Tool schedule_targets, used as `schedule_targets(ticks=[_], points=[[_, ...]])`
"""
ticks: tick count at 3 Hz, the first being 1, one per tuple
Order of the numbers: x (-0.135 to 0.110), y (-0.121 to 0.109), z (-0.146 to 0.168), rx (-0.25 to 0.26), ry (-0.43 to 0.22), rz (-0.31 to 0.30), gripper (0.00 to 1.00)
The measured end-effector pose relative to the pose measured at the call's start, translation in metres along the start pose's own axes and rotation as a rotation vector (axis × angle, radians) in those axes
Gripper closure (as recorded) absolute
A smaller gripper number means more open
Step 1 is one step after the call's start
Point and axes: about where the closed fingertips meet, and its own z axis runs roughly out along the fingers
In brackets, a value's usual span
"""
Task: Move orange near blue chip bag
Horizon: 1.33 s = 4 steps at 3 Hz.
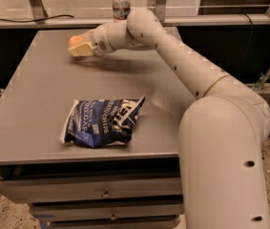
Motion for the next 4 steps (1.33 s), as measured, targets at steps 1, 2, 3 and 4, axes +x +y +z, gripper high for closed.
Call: schedule_targets(ticks=[1, 2, 3, 4], points=[[-0.014, 0.013, -0.036, 0.02, -0.022, -0.02, 1.0], [-0.017, 0.042, -0.084, 0.029, -0.006, -0.028, 1.0], [-0.008, 0.076, -0.127, 0.03, 0.029, -0.013, 1.0], [0.008, 0.108, -0.174, 0.044, 0.078, 0.024, 1.0]])
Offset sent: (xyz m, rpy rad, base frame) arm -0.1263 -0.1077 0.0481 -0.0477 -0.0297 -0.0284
